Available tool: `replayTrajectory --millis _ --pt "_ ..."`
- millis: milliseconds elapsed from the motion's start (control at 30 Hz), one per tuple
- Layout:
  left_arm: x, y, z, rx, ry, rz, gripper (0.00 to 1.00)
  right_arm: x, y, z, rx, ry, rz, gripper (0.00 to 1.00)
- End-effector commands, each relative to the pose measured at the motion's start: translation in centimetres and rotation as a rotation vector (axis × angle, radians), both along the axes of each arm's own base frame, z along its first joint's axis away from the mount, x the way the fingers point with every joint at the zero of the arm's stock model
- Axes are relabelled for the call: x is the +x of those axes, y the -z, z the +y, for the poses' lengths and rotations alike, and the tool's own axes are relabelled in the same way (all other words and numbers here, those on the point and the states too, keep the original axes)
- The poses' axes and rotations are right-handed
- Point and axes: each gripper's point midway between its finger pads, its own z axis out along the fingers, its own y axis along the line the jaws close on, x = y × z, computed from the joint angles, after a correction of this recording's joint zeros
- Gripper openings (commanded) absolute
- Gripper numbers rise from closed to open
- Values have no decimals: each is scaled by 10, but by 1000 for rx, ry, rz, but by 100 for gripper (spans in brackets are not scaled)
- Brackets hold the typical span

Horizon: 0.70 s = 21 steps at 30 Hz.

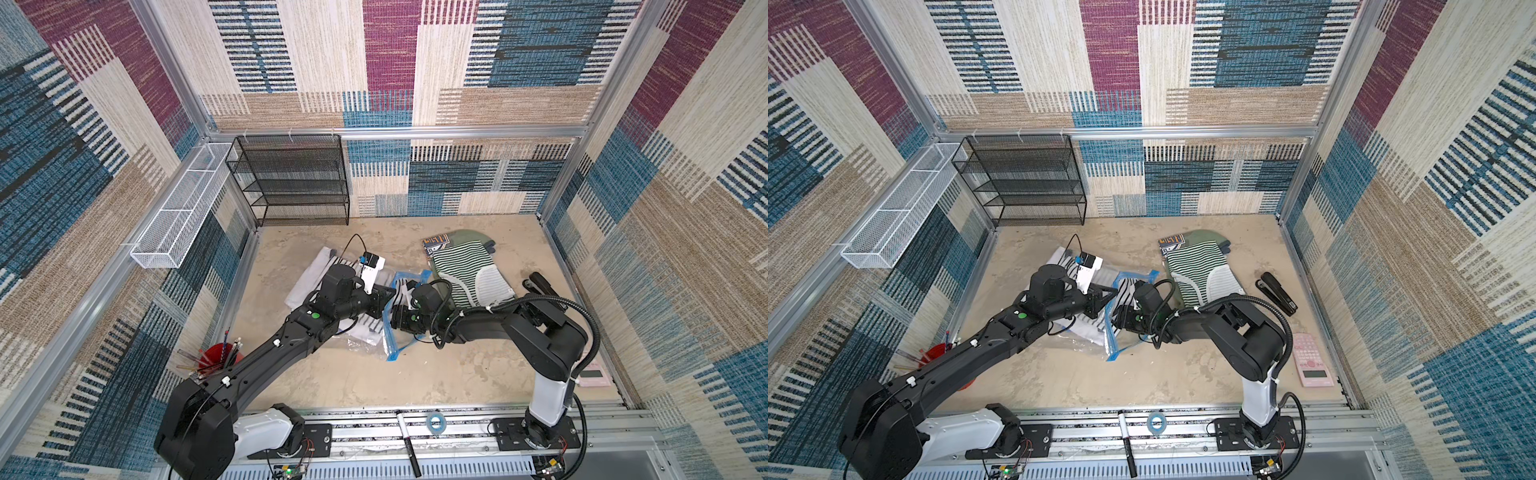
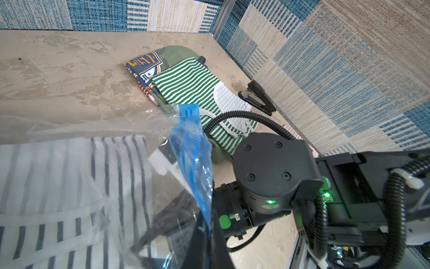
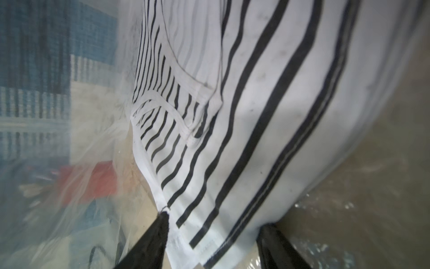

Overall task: Take the tank top out of the vacuum bag
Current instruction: Take out the tank top from the vacuum bag.

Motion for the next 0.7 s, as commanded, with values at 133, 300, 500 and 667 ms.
replayTrajectory --millis 133,300,500,667 --pt "2 -5 -1 -25 -4 -21 0 11 -9 2 -53 -22 -45 22" --pt "3 -2 0 -32 -17 -20 0 21 -45 10 -29 -57 -162 0" --pt "3 2 3 -25 -36 -14 0 24 -63 16 -1 -84 -207 0" --pt "2 4 6 -18 -44 -12 0 24 -63 21 15 -98 -208 0"
